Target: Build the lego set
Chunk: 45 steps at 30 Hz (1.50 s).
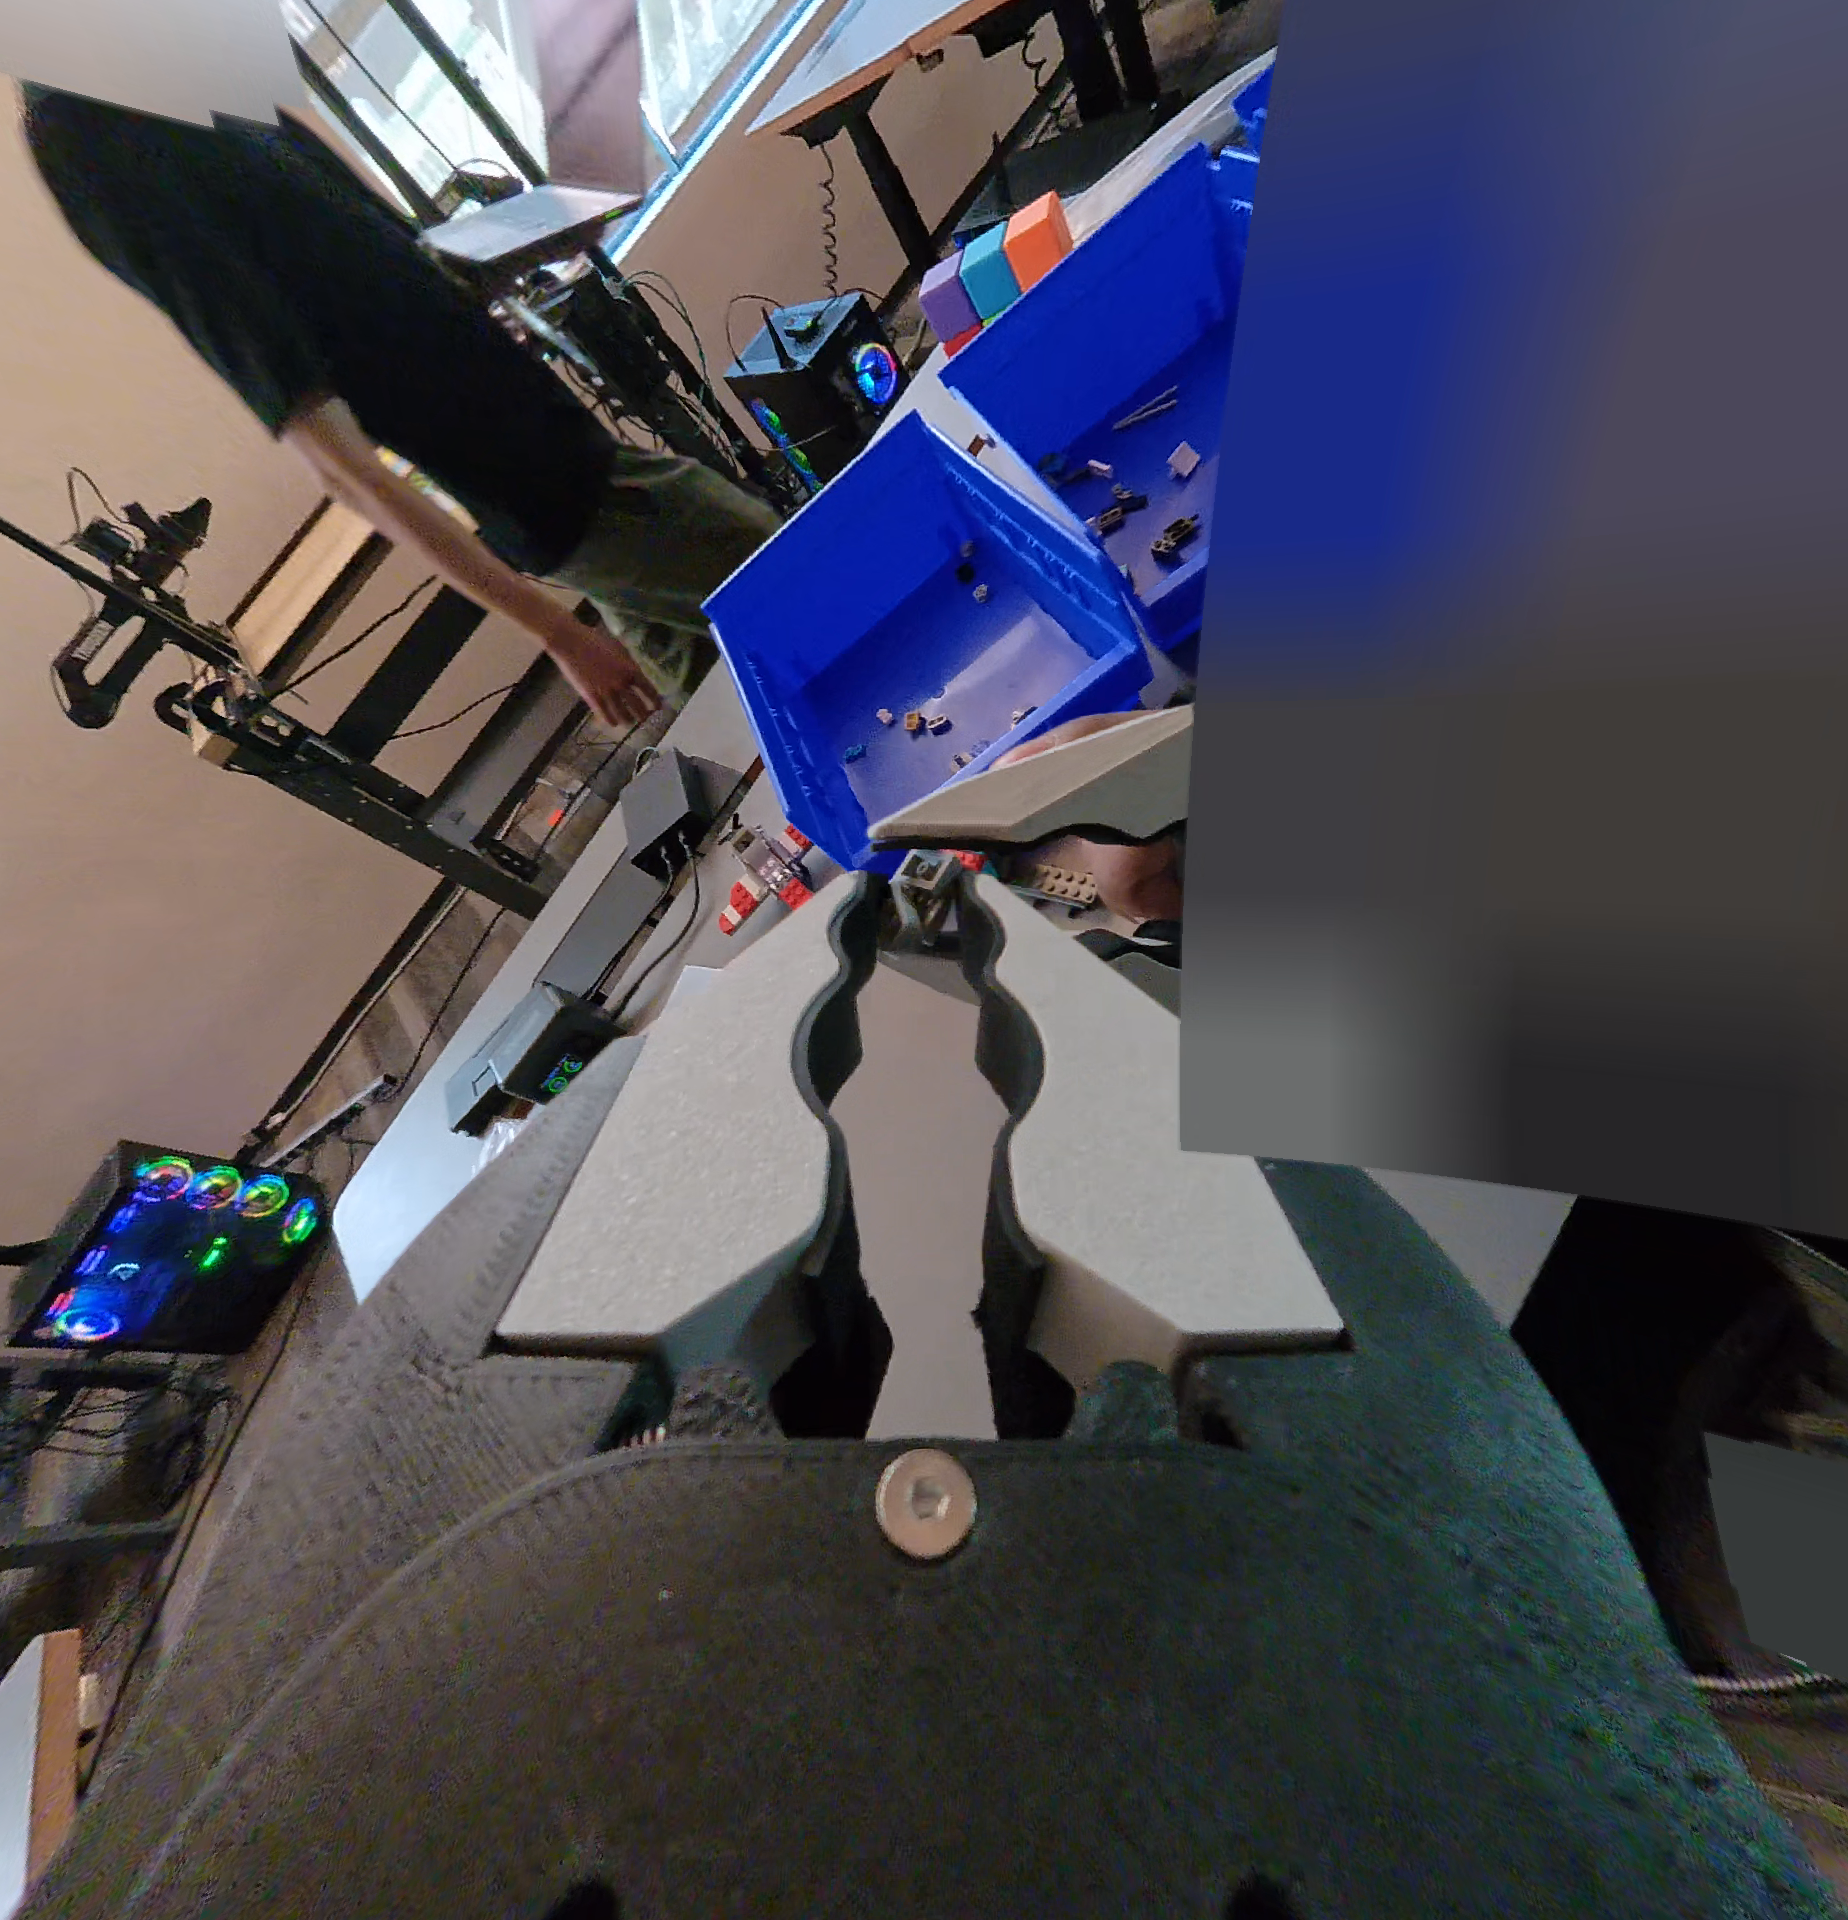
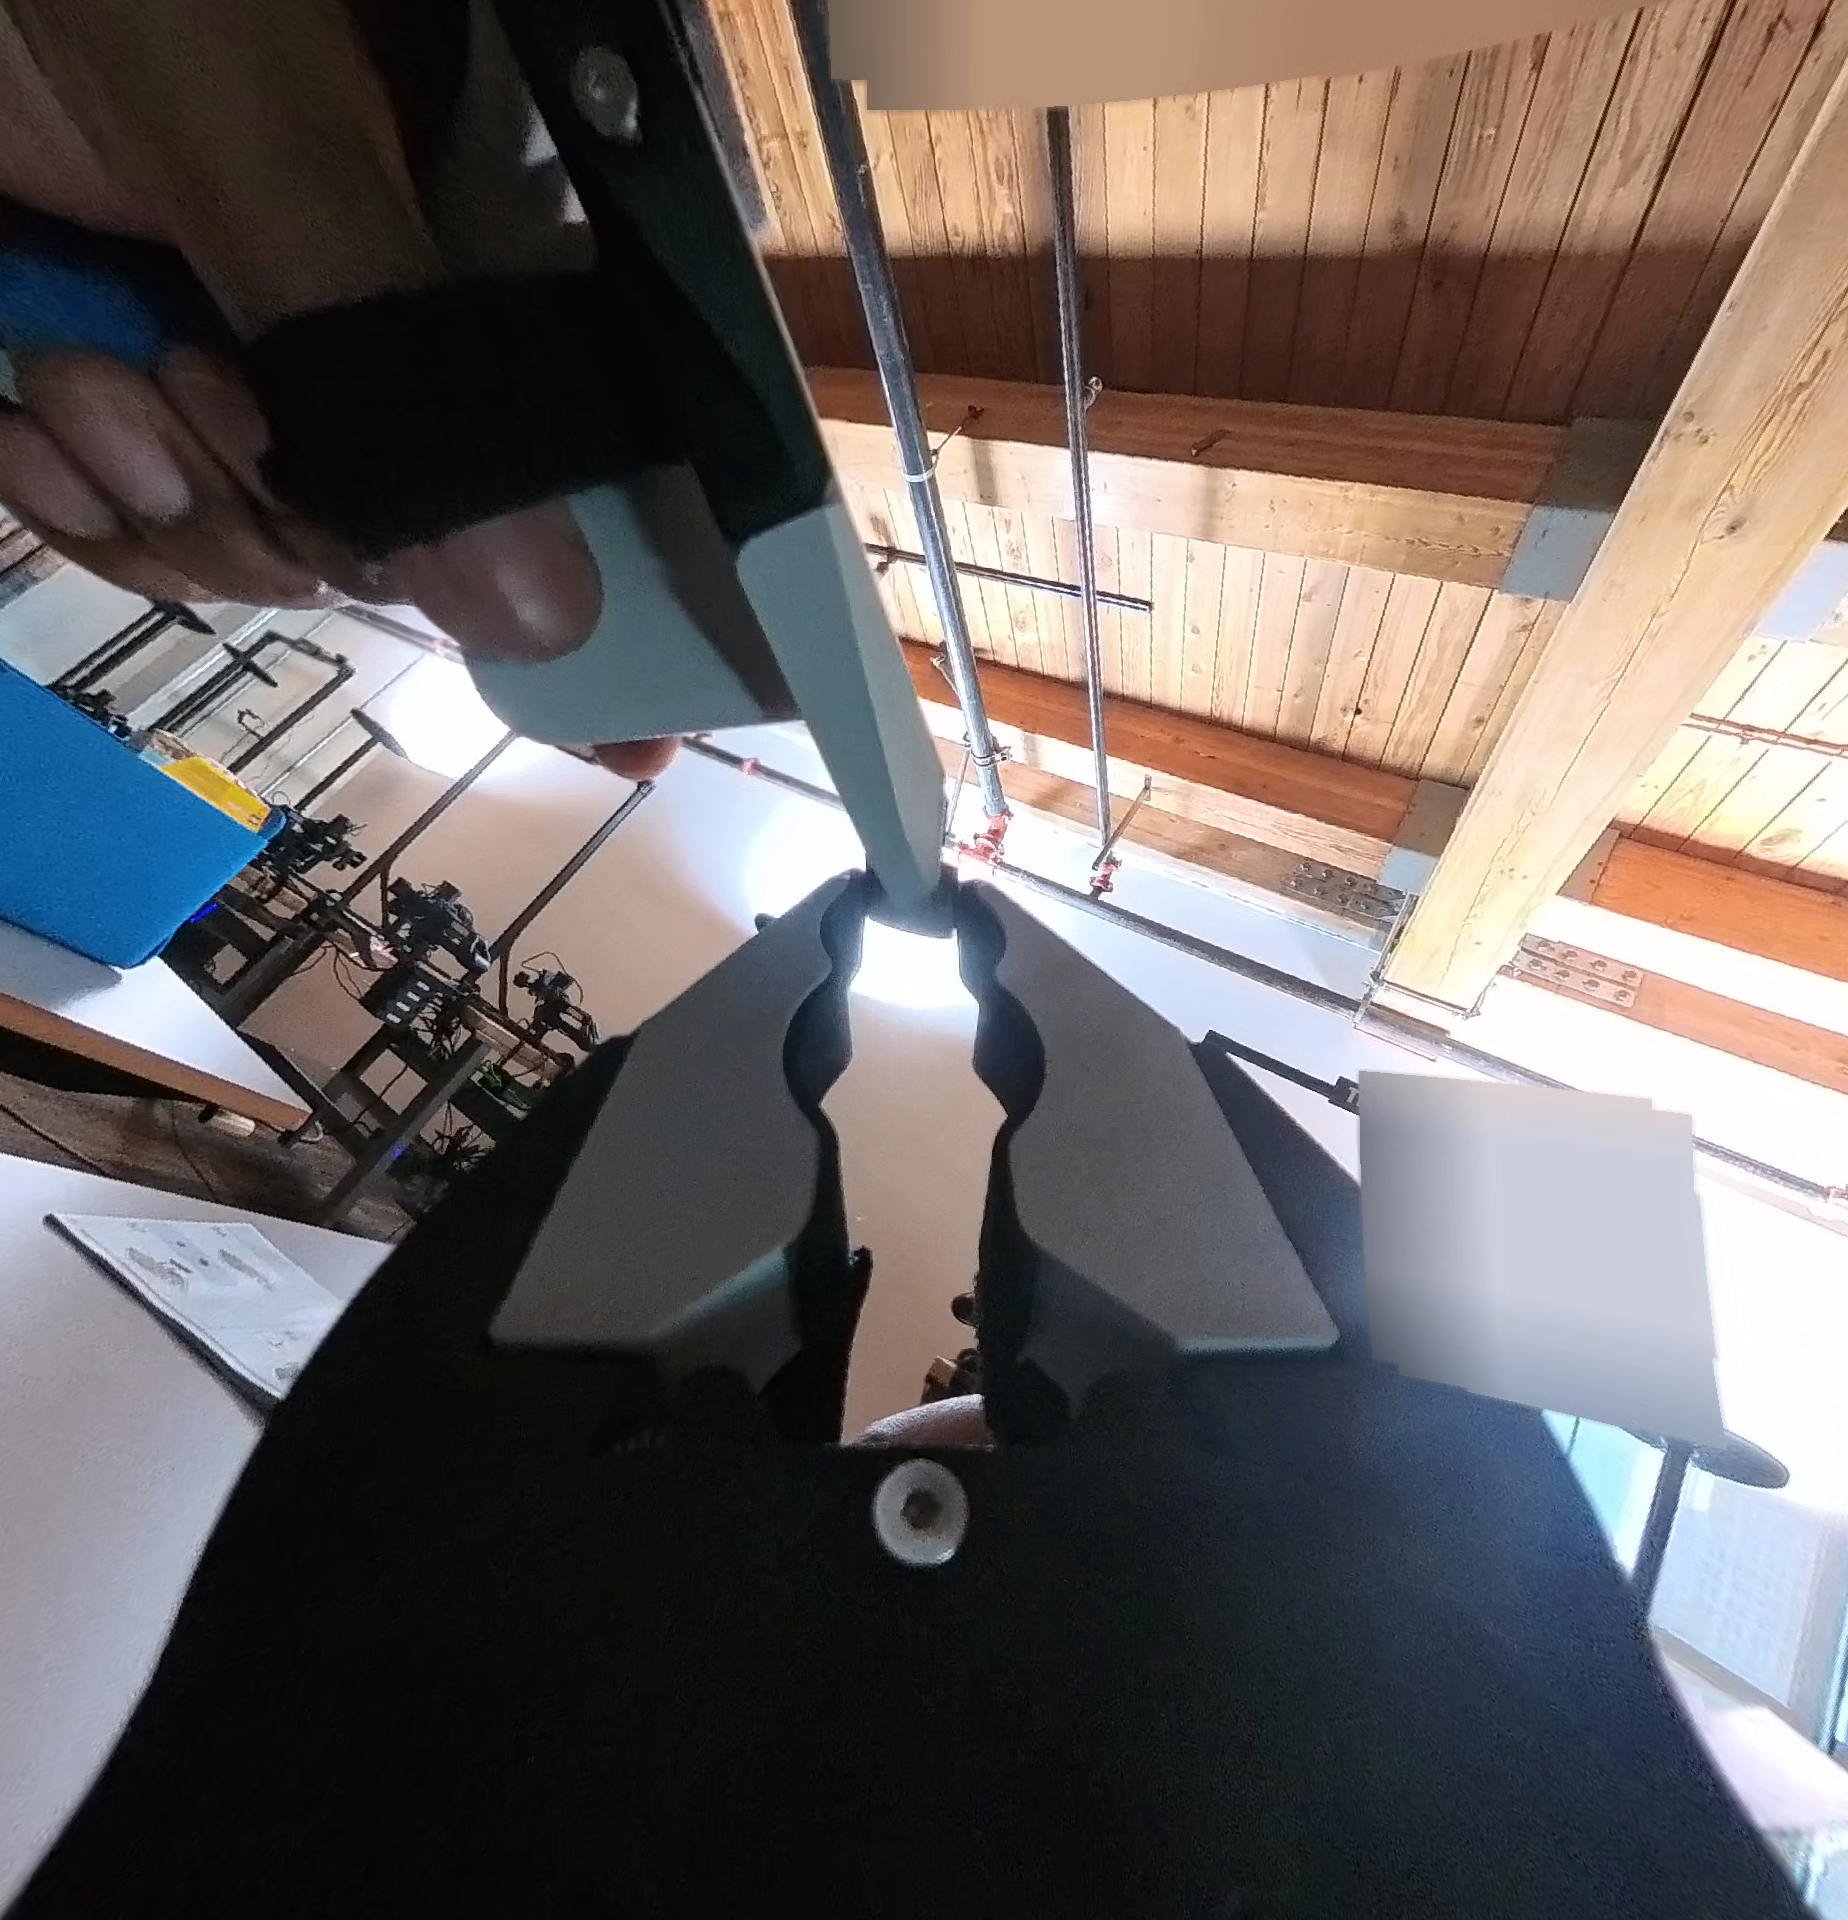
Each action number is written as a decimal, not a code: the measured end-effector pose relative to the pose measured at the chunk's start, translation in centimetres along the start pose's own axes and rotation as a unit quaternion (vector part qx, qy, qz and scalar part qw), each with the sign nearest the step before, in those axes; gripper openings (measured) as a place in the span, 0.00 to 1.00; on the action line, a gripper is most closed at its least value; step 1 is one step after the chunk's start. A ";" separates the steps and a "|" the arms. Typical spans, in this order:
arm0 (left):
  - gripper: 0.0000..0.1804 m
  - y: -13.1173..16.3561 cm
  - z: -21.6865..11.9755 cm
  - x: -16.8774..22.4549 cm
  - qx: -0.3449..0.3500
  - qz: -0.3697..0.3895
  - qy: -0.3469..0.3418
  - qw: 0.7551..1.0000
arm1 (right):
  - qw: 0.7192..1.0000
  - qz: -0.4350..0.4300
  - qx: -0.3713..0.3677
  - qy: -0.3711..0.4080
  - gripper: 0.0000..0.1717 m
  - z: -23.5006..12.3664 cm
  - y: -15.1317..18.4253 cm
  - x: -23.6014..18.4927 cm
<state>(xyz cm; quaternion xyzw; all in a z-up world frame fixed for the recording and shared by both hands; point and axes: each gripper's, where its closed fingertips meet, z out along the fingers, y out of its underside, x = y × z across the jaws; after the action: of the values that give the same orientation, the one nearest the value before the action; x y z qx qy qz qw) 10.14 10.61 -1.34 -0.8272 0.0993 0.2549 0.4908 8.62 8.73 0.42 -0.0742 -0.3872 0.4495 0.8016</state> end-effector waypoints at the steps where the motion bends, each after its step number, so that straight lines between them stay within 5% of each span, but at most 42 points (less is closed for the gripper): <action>1: 0.08 0.1 0.1 -0.1 0.001 0.003 -0.004 1.000 | 1.000 -0.003 -0.003 -0.001 0.11 0.0 0.1 -0.1; 12: 0.07 1.6 1.1 -0.1 0.022 0.011 -0.014 1.000 | 0.997 -0.043 -0.034 -0.058 0.10 -0.5 1.8 -1.3; 23: 0.06 4.8 4.3 1.8 0.071 -0.135 0.072 0.986 | 0.974 -0.104 -0.104 -0.172 0.10 -3.7 5.6 -3.3; 34: 0.06 7.6 7.4 5.8 0.104 -0.338 0.199 0.914 | 0.946 -0.053 -0.192 -0.254 0.11 -8.6 8.6 -5.0; 45: 0.06 8.5 8.7 6.6 0.105 -0.406 0.245 0.874 | 0.938 -0.064 -0.215 -0.266 0.11 -9.9 9.9 -5.2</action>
<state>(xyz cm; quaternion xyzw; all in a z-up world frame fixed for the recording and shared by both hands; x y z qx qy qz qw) 9.42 14.43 -14.64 -0.7745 -0.1025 -0.1898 0.5947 7.33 12.70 -13.90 -0.0980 -0.6773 0.3069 0.6614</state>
